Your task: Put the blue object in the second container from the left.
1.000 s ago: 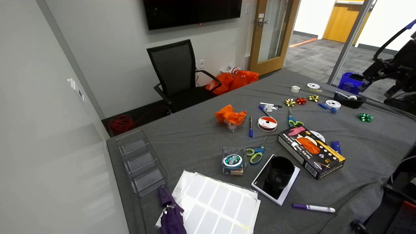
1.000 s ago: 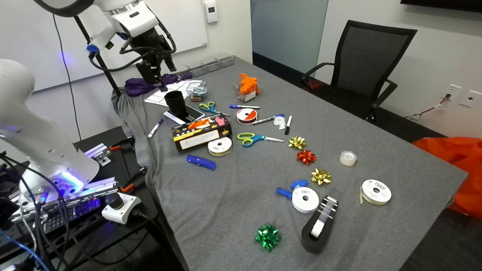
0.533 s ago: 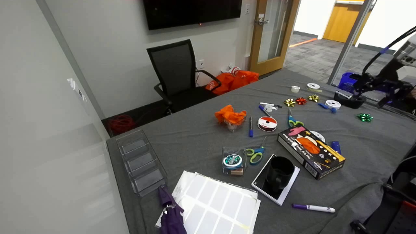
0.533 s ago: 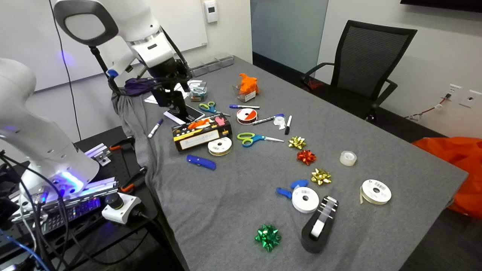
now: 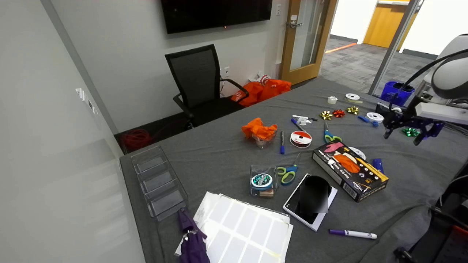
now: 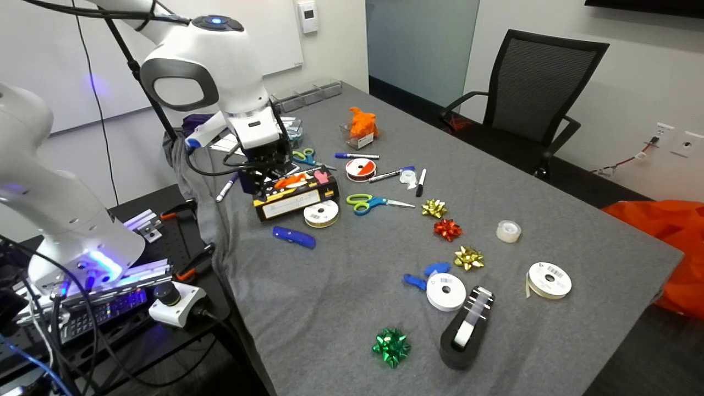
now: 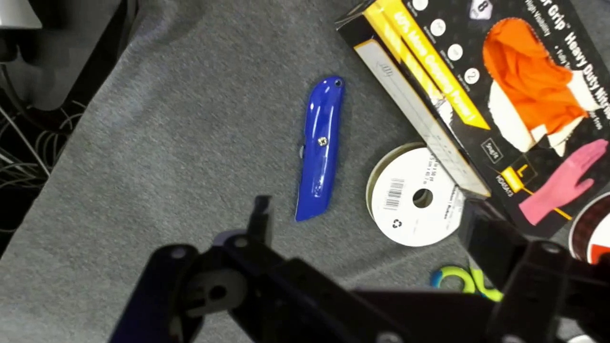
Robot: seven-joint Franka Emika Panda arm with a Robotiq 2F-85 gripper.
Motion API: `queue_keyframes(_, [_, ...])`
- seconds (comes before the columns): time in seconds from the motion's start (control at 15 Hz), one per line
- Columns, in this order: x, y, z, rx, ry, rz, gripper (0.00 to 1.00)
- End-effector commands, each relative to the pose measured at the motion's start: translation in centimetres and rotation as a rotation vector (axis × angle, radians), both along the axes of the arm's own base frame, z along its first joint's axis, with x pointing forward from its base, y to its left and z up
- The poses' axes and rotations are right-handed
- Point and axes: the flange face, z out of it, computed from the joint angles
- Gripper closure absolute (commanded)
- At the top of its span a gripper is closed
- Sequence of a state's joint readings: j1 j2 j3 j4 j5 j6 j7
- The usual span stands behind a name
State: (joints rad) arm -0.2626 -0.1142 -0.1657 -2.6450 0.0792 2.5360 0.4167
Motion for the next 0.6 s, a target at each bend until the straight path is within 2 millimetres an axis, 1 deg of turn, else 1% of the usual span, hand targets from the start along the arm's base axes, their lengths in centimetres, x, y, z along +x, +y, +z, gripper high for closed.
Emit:
queue_keyframes(0.0, [1.8,-0.9,-2.8,-0.021,0.028,0.007,0.00])
queue_keyframes(0.13, [2.4,-1.4,-4.3,-0.024,0.029,0.054,0.00])
queue_keyframes(0.33, [2.9,-1.9,-5.9,-0.056,0.008,0.136,0.00])
queue_keyframes(0.4, [2.2,-1.2,-4.7,-0.035,0.019,0.086,0.00])
queue_keyframes(0.53, [2.5,-1.6,-5.6,-0.046,0.017,0.110,0.00])
